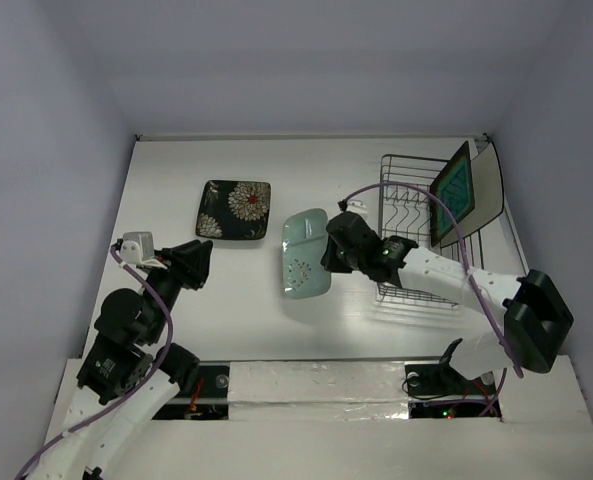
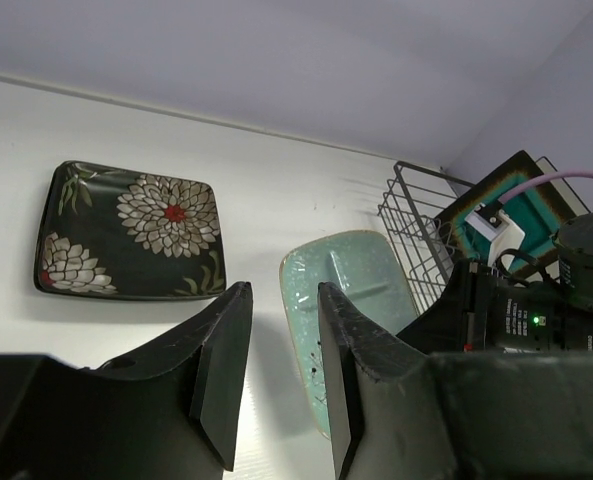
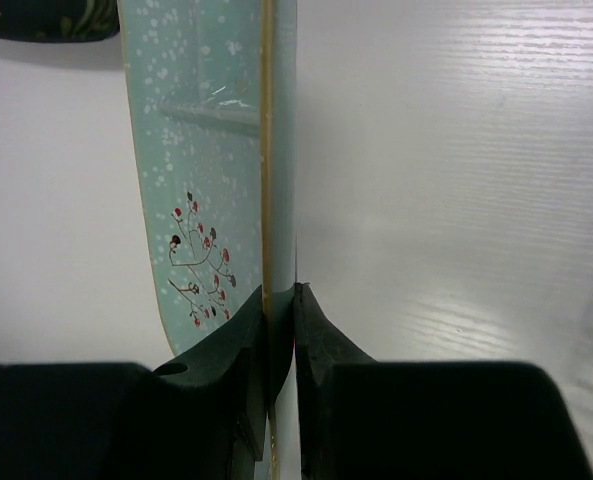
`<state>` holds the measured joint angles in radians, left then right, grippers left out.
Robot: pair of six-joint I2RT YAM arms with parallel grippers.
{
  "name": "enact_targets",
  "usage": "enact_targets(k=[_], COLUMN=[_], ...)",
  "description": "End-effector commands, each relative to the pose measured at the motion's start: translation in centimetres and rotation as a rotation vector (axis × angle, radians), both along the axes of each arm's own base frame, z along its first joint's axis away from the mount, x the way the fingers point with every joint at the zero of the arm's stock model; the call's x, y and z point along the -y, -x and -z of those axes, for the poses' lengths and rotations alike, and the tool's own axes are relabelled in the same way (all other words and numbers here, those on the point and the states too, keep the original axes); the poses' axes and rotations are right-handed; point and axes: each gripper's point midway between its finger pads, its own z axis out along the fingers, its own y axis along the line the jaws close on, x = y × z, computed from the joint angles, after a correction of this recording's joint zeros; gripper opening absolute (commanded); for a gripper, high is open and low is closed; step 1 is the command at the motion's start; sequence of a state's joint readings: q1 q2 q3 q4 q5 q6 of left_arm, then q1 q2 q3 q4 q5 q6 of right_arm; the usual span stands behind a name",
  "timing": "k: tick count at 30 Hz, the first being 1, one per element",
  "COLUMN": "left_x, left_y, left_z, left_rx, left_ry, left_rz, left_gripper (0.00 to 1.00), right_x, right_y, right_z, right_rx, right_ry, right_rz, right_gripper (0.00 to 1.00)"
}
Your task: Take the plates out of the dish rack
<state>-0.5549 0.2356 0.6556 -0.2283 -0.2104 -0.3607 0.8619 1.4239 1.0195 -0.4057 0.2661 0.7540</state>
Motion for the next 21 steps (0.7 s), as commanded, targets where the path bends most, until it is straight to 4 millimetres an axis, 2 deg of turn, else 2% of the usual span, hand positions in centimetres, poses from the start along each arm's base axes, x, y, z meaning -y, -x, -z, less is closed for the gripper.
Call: enact_targets(k=[1, 5, 8, 12, 14, 18, 21], left_x=[0.6, 0.7, 0.8, 0.9, 1.0, 0.9, 0.9], left_y=[-0.6, -0.7, -0.9, -1.1, -1.2, -1.5, -1.5], left_z=[0.1, 0.4, 0.5, 0.8, 1.0, 1.2, 1.2], left_rx=[-0.003, -0.016, -0.025, -0.035, -0.043, -0.052, -0.053], left_ry=[0.008, 0.003, 0.0, -0.007, -0.011, -0.018, -0.019], left_rz=[0.009, 0.009, 0.009, 0.009, 0.009, 0.0, 0.0], left_gripper=[0.3, 0.31, 0.31, 0.32, 0.32, 0.33, 0.33], right_x=[-3.0, -1.9, -1.7, -1.5, -1.7, -0.6, 0.1], right_y=[-3.2, -2.3, -1.1, -0.3, 0.0, -0.1, -0.3], right_z=[-5.0, -1.3, 1.2, 3.5, 3.8, 4.6, 5.4], right_rx=[0.159, 0.113, 0.07, 0.034, 0.034, 0.034, 0.027], right_ry=[-0.238, -0.184, -0.16, -0.115, -0.108, -0.052, 0.006], right_rz=[0.074, 0.085, 0.063, 0.048, 0.03, 0.058, 0.075], right_gripper=[0.0, 0.0, 0.0, 0.0, 0.0, 0.1, 0.23])
